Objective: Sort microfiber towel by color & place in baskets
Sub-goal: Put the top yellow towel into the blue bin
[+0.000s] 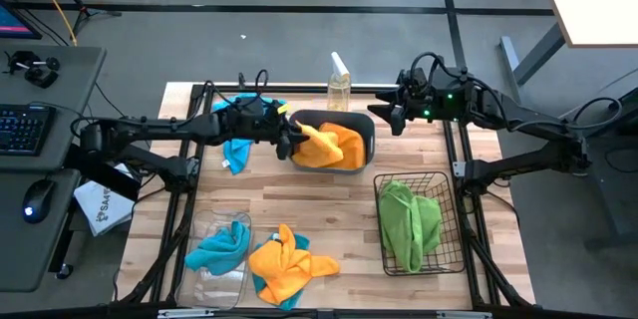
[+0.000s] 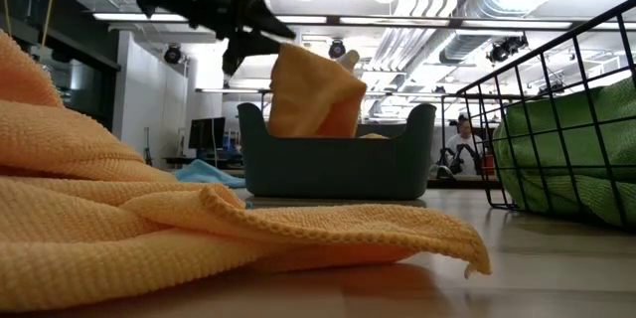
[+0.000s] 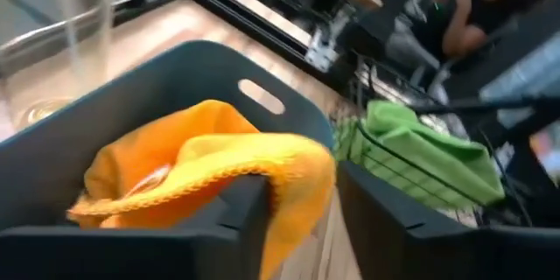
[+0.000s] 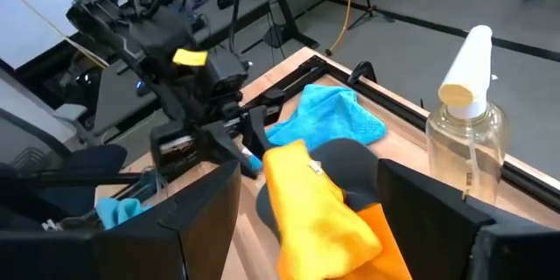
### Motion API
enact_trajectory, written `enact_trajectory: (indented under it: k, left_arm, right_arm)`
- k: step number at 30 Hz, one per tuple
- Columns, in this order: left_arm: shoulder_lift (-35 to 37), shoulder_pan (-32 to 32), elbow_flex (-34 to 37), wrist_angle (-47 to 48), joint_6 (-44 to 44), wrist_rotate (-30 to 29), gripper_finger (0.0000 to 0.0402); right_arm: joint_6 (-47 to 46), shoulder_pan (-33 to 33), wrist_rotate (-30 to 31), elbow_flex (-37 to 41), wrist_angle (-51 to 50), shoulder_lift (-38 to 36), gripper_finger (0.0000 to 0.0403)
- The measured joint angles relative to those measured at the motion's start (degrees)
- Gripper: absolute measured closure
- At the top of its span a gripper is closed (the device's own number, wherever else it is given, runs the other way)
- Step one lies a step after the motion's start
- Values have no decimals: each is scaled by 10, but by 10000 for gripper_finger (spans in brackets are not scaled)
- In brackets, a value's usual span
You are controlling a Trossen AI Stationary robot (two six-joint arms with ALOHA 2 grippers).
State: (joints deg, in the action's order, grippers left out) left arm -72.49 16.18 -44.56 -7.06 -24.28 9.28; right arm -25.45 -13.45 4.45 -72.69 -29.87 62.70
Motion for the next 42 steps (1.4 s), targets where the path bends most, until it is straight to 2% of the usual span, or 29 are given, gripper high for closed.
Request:
enact_trajectory:
  k: [4, 9, 12, 19, 22, 27, 32, 36, 42]
  left_arm:
    - [0, -11, -54, 81, 64, 9, 222]
    - [-12, -14, -118, 127, 124, -29, 181]
    - [-44, -13, -161, 176, 133, -64, 176]
    - [-174, -19, -244, 310, 169, -48, 175]
    - [-213, -24, -291, 377, 205, -72, 175]
    - [-229, -24, -361, 445, 252, -124, 175]
    - [-213, -26, -389, 506, 302, -176, 175]
    - [-180, -23, -385, 492, 274, -148, 175]
    - [-149, -27, -336, 321, 259, -58, 190]
  right_arm:
    - [0, 0, 0, 0, 0, 1, 139]
    - [0, 0, 0, 0, 2, 10, 139]
    - [0, 0, -1, 0, 0, 21, 139]
    - [0, 0, -5, 0, -3, 43, 139]
    - [-1, 0, -10, 0, -2, 42, 139]
    - [-1, 0, -13, 0, -5, 38, 139]
    - [-1, 0, -13, 0, -17, 37, 139]
    - [0, 0, -13, 0, -24, 37, 139]
    - [9, 0, -12, 0, -26, 37, 139]
